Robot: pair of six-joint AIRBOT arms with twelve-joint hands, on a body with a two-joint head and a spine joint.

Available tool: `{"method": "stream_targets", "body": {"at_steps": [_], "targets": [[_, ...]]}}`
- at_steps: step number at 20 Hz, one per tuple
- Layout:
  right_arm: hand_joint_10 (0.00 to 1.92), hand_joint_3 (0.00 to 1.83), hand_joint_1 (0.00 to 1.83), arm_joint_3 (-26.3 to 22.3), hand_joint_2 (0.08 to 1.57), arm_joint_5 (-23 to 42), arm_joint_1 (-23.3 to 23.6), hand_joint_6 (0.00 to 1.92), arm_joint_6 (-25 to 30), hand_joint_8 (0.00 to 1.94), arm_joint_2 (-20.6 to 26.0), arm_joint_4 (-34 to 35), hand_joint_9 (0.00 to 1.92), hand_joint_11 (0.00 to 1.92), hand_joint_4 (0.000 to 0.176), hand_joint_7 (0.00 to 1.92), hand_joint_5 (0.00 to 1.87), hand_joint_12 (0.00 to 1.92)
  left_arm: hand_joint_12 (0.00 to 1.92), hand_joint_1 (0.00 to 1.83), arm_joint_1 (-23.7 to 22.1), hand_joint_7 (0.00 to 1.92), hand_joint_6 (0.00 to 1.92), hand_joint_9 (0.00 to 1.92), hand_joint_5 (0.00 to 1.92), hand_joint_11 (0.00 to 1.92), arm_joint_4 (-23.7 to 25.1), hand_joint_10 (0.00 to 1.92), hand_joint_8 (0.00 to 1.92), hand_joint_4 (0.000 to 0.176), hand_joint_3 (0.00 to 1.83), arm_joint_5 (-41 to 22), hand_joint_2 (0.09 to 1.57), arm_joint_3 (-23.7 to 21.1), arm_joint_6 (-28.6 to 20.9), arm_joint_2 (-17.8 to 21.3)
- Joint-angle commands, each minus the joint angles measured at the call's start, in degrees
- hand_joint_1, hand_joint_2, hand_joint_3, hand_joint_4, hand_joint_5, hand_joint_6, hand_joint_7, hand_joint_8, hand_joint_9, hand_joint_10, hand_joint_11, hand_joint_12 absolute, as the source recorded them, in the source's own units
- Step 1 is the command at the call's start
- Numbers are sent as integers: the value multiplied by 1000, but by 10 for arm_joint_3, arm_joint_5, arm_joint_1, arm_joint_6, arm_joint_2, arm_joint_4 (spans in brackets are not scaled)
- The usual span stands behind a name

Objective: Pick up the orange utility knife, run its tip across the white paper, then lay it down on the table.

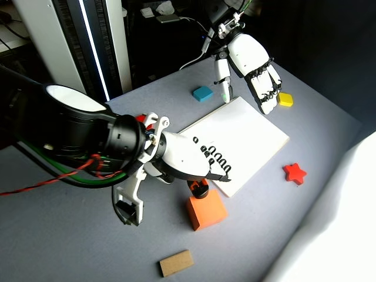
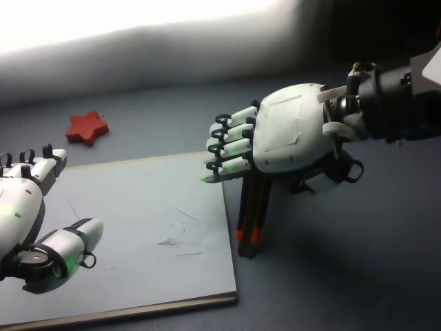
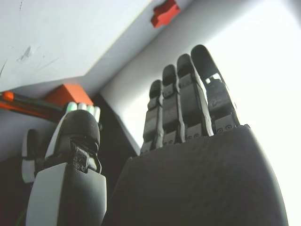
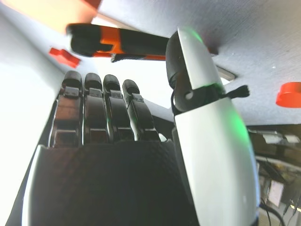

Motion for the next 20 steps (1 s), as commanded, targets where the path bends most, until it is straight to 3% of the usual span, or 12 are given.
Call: {"method": "stream_targets", "body": {"at_steps": [1, 9, 12, 20], "targets": [[0, 37, 1133, 3, 1161, -37, -1, 0, -3, 0, -2, 9, 0, 0, 0, 0, 0, 0, 1070, 204, -3, 263, 4, 290, 141, 0, 36, 11, 5, 9, 3, -53, 1352, 0, 0, 2], [0, 42, 1117, 19, 1157, -53, -14, 0, -7, 0, -31, 7, 0, 0, 0, 0, 0, 0, 1014, 246, -7, 277, 9, 277, 163, 0, 35, 2, 4, 9, 0, -53, 1348, 4, 2, 2], [0, 43, 1118, 23, 1154, -58, -21, 0, -11, 0, -39, 7, 0, 0, 0, 0, 0, 0, 928, 130, -10, 240, 3, 275, 145, 0, 35, 2, 1, 18, 5, -53, 1364, 7, 3, 1], [0, 53, 1126, 42, 1160, -68, -24, 0, -9, 0, -61, 6, 0, 0, 0, 0, 0, 0, 970, 140, -15, 235, 4, 289, 166, 0, 35, 7, 1, 9, 0, -55, 1363, 14, 4, -6]]}}
